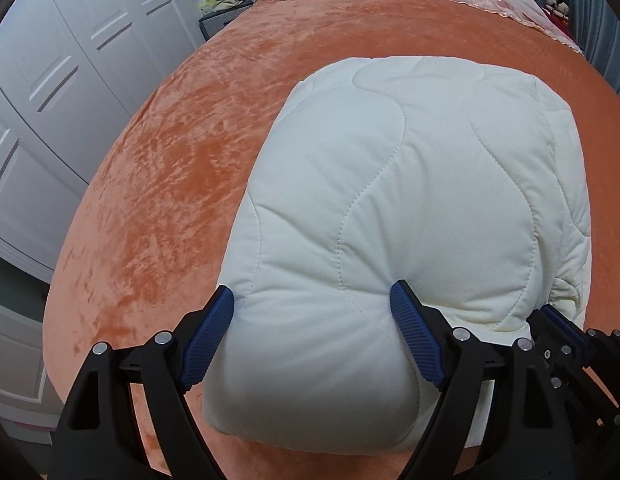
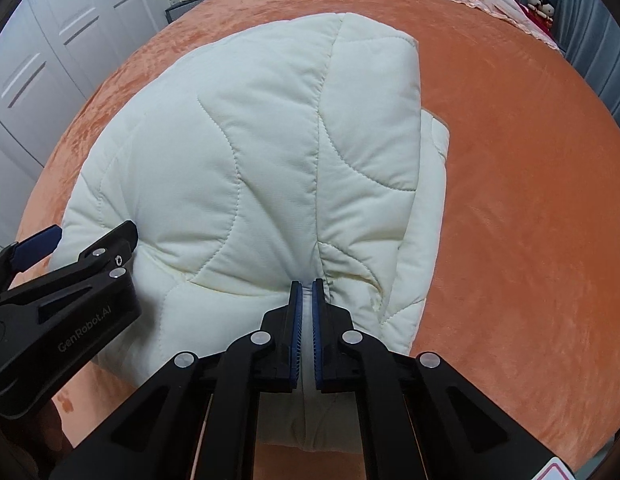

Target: Fold large clothes

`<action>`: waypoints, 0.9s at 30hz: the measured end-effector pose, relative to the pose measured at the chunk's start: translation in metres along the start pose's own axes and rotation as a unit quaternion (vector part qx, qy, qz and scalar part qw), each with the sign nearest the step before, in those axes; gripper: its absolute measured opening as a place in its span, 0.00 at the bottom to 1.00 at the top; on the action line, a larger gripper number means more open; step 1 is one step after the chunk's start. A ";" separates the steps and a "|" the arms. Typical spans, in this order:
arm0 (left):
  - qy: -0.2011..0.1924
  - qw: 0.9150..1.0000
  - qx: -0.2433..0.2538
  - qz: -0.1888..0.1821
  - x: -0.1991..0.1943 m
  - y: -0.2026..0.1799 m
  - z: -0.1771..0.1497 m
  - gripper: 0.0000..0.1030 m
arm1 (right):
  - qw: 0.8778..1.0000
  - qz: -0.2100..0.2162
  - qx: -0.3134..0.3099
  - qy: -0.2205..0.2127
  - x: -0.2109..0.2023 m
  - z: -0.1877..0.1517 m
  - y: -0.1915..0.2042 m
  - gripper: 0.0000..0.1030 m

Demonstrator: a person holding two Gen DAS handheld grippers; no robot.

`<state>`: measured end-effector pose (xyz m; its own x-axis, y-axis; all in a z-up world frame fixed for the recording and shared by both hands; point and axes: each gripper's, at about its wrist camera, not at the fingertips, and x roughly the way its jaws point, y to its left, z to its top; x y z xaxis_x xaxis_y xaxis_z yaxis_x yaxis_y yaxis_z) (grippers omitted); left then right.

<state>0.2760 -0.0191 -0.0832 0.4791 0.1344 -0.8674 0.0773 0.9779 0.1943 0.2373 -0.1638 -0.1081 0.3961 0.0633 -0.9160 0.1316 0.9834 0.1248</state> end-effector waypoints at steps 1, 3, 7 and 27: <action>0.000 1.000 0.000 0.001 0.003 -0.001 -0.001 0.79 | 1.000 0.010 0.007 0.002 0.003 0.000 -0.004 0.01; -0.003 1.000 0.000 0.005 0.008 -0.003 -0.002 0.81 | 0.999 0.028 0.023 0.006 0.007 0.000 -0.010 0.01; -0.011 1.000 -0.001 0.012 0.015 -0.006 -0.004 0.83 | 0.998 0.052 0.036 0.012 0.012 0.001 -0.017 0.00; -0.059 0.998 -0.030 -0.020 -0.057 0.018 -0.042 0.83 | 0.994 -0.006 0.025 -0.102 -0.104 -0.059 -0.010 0.42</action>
<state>0.2134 -0.0027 -0.0490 0.5771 0.0789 -0.8129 0.0476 0.9904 0.1300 0.1410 -0.1706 -0.0369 0.5704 0.0114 -0.8213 0.1806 0.9737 0.1389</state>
